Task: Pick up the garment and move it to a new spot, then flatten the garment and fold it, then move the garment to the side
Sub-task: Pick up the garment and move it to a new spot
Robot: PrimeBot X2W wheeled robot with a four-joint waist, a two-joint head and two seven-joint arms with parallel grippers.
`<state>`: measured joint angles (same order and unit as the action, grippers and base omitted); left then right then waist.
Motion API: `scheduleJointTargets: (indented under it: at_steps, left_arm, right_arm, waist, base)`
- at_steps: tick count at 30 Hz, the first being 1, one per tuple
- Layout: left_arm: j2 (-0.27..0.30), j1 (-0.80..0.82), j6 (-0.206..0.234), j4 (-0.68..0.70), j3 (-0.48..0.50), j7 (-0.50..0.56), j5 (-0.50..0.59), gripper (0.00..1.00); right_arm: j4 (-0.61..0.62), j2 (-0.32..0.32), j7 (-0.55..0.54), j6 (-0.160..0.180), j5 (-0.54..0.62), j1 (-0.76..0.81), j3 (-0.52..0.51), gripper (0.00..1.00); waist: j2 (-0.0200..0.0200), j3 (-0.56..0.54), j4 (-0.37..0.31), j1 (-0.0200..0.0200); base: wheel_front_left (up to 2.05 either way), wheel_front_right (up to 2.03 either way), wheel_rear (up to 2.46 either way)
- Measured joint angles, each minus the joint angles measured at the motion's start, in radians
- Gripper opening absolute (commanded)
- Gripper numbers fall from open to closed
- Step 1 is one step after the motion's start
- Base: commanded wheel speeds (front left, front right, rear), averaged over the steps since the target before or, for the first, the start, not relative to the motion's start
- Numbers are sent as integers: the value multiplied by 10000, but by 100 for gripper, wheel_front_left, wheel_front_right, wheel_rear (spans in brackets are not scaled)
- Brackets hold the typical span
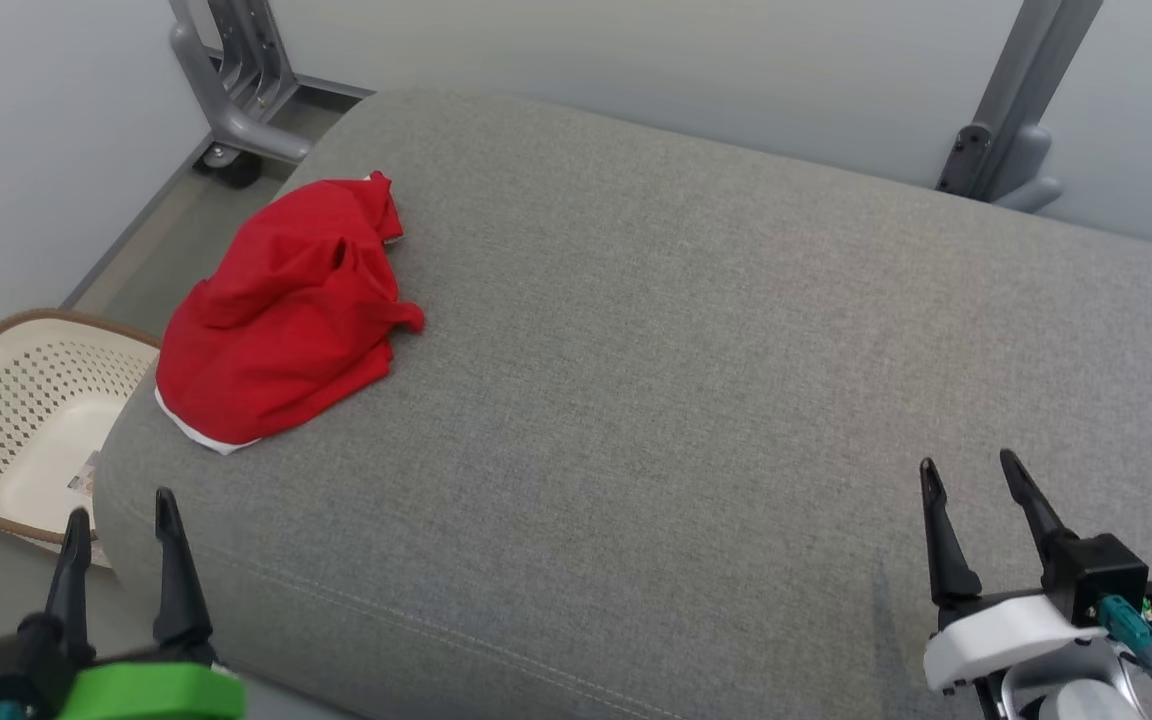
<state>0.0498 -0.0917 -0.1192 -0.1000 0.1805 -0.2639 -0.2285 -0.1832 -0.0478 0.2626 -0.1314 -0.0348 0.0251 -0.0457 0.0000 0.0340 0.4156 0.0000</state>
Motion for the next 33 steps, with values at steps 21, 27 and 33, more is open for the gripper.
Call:
scheduleJointTargets:
  at_steps: [21, 27, 33]
  left_arm:
    - [2704, 7667, -123, -7400, -1824, 717, -3967, 100]
    - [2901, 8220, -119, -8784, -1960, 819, -4715, 0]
    - [3317, 8195, -86, -8742, -2754, 470, -5214, 0]
  right_arm:
    - [1308, -1262, 0, -2, 991, -2299, -98, 100]
    - [1488, -1106, 2, -2, 953, -2452, -305, 100]
    - [1419, -857, 2, 0, 800, -2315, -491, 100]
  waist:
    - [0, 4675, -1160, 1]
    - [0, 5200, -2005, 1]
    - [1, 5293, -2567, 1]
  base:
    - [0, 0, 0]
    - [0, 0, 0]
    - [0, 0, 0]
